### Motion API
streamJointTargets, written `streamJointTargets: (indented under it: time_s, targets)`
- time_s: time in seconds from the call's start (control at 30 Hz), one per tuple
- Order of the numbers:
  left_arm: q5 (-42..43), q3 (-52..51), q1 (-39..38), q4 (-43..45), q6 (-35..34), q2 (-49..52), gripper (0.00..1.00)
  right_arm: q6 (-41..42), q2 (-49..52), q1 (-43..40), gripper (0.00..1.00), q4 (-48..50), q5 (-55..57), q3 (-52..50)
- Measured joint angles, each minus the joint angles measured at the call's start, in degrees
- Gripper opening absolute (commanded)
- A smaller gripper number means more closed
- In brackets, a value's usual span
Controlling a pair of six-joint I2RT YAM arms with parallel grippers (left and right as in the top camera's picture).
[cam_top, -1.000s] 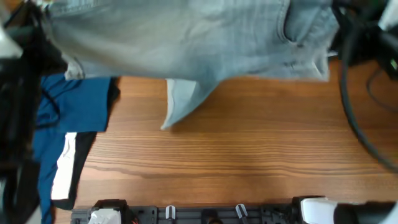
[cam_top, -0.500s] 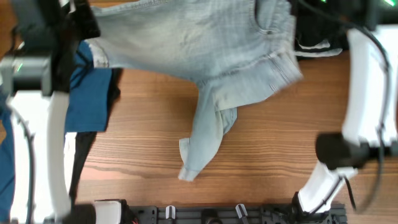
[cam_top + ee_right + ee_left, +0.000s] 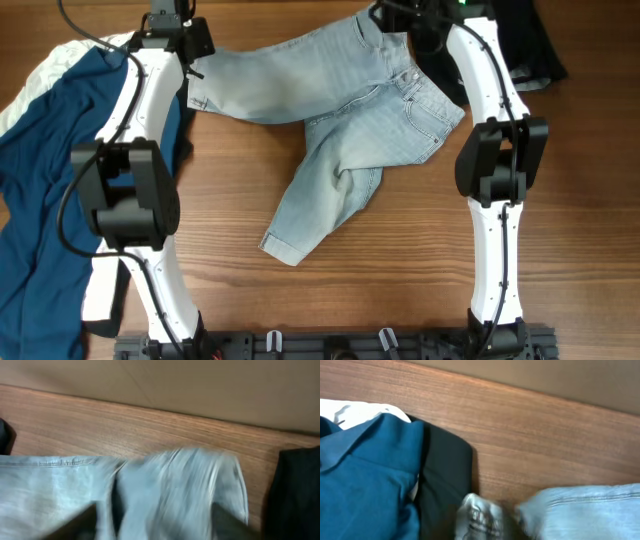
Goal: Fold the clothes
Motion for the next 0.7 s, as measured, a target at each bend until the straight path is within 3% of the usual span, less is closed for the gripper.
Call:
streamJointTargets:
  time_s: [0.1,0.33,0.7]
  targets:
    - [0.0,0.02,0.0,1.01,-1.2,0.04,1.0,-0.15,-0.24,-1.29,0.99,-3.52,2.91,0.0]
    - [2.99,0.04,0.0,-10.91,-4.52,-8.9,1.0,-4.46,-2.19,-13.42,0.99,-6.01,12.07,-1.01]
    - [6.16,0.02,-2.69,-15.52,-6.19,-11.3,1.0,-11.1,7.91,-12.9,1.0,-1.03,18.4,-1.2]
